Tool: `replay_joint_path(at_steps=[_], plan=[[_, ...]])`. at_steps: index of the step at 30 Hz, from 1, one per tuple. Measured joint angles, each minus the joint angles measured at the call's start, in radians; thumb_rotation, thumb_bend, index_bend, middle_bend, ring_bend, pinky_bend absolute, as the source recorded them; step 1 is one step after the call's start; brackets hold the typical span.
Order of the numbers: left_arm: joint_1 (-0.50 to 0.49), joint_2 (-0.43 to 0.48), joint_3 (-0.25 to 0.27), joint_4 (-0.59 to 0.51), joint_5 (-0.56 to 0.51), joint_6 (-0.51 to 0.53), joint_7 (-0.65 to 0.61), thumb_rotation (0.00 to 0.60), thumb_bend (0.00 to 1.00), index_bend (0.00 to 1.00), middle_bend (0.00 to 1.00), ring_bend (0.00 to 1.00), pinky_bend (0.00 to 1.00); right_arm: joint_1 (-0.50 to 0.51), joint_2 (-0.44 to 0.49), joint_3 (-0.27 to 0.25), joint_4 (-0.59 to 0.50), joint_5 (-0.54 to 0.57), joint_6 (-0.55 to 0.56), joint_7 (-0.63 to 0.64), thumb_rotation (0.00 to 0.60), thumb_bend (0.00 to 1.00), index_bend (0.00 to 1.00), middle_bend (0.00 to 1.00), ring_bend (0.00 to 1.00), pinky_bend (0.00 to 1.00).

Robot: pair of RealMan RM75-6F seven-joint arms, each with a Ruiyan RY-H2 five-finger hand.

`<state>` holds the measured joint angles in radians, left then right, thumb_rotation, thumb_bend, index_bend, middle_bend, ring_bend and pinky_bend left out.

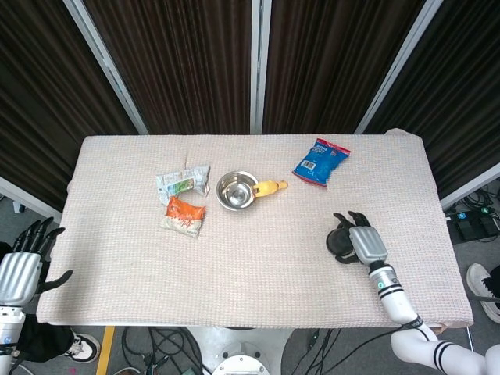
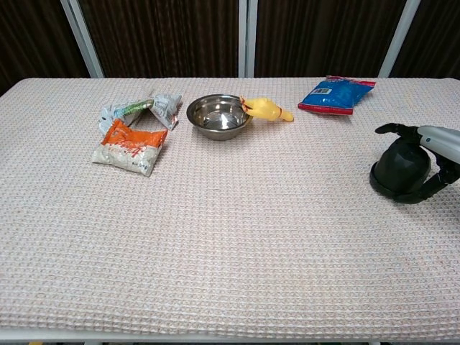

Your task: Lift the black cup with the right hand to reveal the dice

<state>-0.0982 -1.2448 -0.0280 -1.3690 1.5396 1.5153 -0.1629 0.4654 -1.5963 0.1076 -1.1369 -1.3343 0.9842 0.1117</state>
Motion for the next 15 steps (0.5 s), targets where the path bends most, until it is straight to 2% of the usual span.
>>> replay_joint_path(at_steps=[3,8,15], plan=[[0.0,0.002,0.0,-0.001,0.0,-0.001,0.001,0.6,0.15,0.16,0.03,0.0,0.13,-0.004,-0.001,0.006,-0.001,-0.012,0.034,0.009,0.6,0.18,0.38,0.48,0.11,0.0],[-0.002,0.006,0.0,-0.008,0.003,-0.002,0.007,0.6,0.15,0.16,0.03,0.0,0.13,-0.006,0.016,0.031,-0.028,-0.053,0.13,0.027,0.6,0.2,0.52,0.52,0.18,0.0],[-0.008,0.012,-0.005,-0.025,0.005,-0.001,0.02,0.6,0.15,0.16,0.03,0.0,0.13,0.008,0.108,0.089,-0.182,-0.096,0.219,-0.005,0.6,0.2,0.55,0.54,0.19,0.01]])
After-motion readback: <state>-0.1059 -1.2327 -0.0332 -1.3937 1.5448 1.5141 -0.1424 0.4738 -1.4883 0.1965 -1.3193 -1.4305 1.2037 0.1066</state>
